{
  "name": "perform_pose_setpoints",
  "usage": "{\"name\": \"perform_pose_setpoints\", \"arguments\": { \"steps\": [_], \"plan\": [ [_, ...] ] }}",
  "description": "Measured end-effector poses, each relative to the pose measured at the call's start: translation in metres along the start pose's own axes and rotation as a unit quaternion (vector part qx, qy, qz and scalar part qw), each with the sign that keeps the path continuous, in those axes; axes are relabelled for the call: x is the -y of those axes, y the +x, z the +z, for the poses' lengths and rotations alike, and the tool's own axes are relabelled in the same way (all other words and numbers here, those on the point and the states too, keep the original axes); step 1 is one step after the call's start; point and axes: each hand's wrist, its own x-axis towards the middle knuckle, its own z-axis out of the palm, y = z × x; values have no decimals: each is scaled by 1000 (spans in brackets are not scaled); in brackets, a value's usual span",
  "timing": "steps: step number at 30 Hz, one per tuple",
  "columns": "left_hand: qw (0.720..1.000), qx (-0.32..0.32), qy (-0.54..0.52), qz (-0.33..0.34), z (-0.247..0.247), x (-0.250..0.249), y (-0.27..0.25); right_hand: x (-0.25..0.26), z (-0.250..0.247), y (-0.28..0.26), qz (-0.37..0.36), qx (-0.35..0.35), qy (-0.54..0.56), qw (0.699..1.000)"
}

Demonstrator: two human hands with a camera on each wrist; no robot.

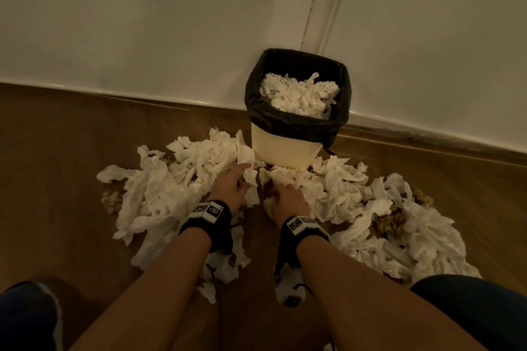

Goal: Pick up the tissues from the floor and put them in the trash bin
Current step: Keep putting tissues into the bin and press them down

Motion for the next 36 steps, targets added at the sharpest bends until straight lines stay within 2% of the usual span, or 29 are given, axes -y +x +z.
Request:
{"name": "perform_pose_setpoints", "arguments": {
  "steps": [2, 4, 7, 10, 12, 14, 15, 17, 19, 22, 24, 27, 30, 32, 33, 36],
  "plan": [
    [1000, -18, -17, 11, -2, -1, -3, 1, 5, 0, -41, 35, -106, 993],
    [999, -30, -28, 12, -6, -5, -6, 2, 9, 2, -59, 75, -163, 982],
    [998, -39, -46, 5, -12, -15, -10, 4, 11, 4, -51, 137, -169, 975],
    [997, -72, -11, -28, -19, -27, -15, 4, 16, 4, -56, 148, -155, 975],
    [992, -110, -32, -53, -24, -33, -18, 3, 17, 5, -46, 119, -102, 987],
    [979, -131, -145, -66, -29, -37, -20, 3, 13, 7, 7, 67, 24, 997],
    [966, -134, -209, -67, -30, -39, -21, 4, 8, 7, 44, 32, 102, 993],
    [943, -135, -292, -79, -33, -43, -23, 7, -3, 9, 108, -25, 258, 960],
    [924, -130, -344, -108, -38, -47, -22, 10, -14, 8, 133, -20, 404, 905],
    [876, -108, -441, -163, -50, -52, -18, 14, -40, 3, 169, 23, 598, 783],
    [842, -94, -503, -170, -61, -59, -17, 17, -66, -3, 194, 41, 681, 705],
    [809, -83, -561, -152, -79, -74, -20, 22, -110, -17, 210, 53, 739, 638],
    [754, -27, -642, -135, -94, -102, -24, 24, -150, -41, 173, 80, 763, 618],
    [735, -9, -666, -126, -105, -122, -27, 28, -173, -54, 128, 88, 771, 618],
    [734, -10, -668, -122, -109, -131, -29, 31, -184, -60, 105, 96, 766, 628],
    [761, -28, -637, -116, -122, -154, -33, 44, -213, -80, 54, 108, 732, 671]
  ]
}}
